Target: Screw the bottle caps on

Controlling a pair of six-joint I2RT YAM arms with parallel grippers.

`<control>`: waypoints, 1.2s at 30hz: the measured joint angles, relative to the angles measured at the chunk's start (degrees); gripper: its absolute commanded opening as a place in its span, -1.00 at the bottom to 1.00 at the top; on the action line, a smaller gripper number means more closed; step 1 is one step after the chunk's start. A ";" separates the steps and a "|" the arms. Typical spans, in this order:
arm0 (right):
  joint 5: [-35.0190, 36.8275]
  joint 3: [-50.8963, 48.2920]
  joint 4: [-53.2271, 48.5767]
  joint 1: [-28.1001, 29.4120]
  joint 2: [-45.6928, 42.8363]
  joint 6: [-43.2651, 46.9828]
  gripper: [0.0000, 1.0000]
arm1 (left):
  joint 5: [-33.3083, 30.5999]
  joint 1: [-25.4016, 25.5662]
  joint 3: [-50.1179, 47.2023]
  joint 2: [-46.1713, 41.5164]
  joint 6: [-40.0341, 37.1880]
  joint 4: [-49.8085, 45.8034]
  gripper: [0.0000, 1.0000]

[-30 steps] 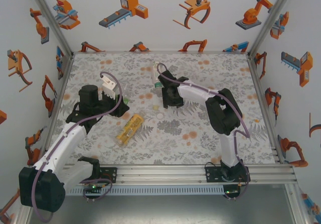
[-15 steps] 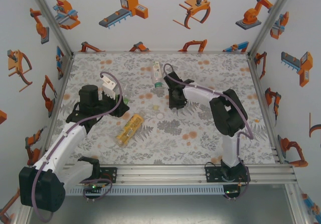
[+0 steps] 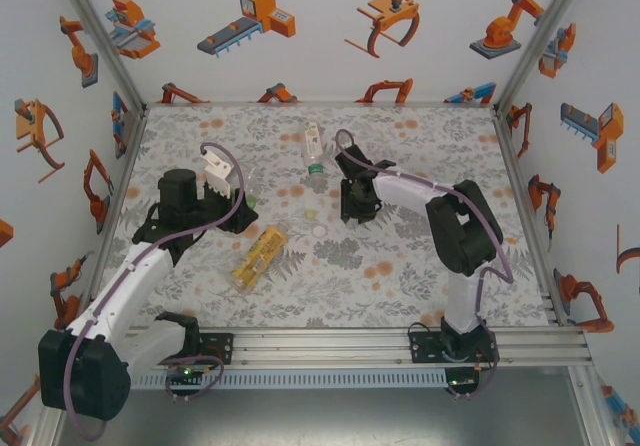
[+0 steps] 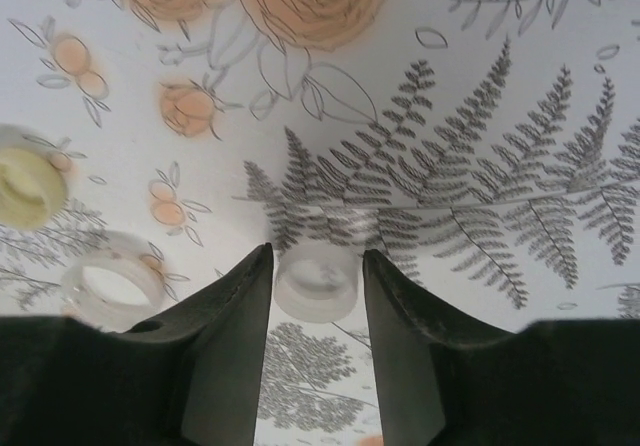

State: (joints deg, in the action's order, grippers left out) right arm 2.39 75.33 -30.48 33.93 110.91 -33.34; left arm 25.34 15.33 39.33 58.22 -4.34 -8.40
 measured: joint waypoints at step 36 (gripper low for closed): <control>-0.22 -0.46 -3.08 1.09 -2.47 1.68 -0.07 | 0.17 0.00 0.04 1.07 0.00 -0.02 -0.30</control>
State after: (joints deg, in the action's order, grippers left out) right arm 2.17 74.87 -33.56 35.03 108.44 -31.66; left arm 25.52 15.33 39.38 59.29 -4.34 -8.43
